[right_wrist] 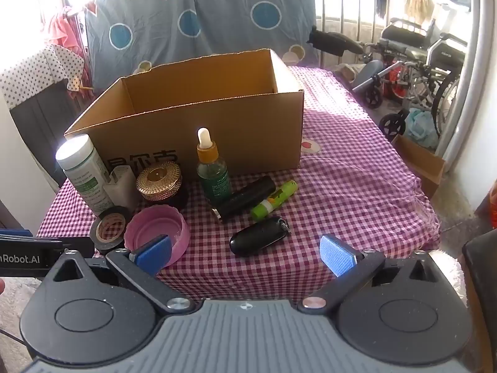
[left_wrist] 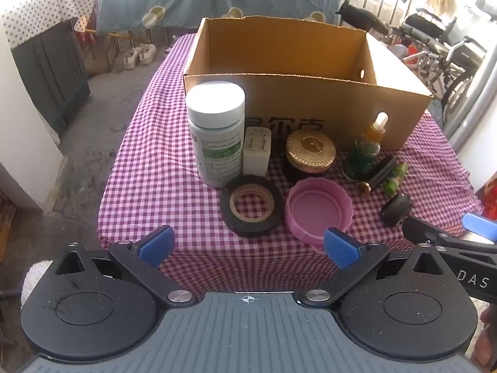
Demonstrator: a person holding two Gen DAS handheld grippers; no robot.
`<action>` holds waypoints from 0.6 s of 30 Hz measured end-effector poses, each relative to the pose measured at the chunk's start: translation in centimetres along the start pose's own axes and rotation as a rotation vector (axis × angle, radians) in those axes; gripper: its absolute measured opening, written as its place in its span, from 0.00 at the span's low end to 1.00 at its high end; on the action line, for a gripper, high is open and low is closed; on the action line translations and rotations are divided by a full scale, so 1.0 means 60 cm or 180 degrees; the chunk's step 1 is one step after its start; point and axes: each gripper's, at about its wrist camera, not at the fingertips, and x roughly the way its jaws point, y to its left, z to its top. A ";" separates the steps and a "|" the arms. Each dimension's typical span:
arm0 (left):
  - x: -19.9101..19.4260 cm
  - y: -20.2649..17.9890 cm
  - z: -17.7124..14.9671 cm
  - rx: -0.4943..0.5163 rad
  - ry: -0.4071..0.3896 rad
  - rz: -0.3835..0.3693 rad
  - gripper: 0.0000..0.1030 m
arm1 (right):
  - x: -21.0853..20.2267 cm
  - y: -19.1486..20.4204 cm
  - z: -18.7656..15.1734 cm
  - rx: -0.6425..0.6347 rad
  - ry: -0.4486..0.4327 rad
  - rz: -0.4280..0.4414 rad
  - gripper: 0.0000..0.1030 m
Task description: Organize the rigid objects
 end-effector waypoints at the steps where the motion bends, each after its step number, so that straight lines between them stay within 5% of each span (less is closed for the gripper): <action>1: 0.000 0.000 0.000 0.0003 0.0001 -0.0007 1.00 | 0.000 0.000 0.000 0.0008 -0.0002 0.0005 1.00; 18: 0.000 -0.005 -0.003 0.0006 0.0025 0.0068 1.00 | 0.000 -0.008 0.004 0.0028 0.0046 0.0036 1.00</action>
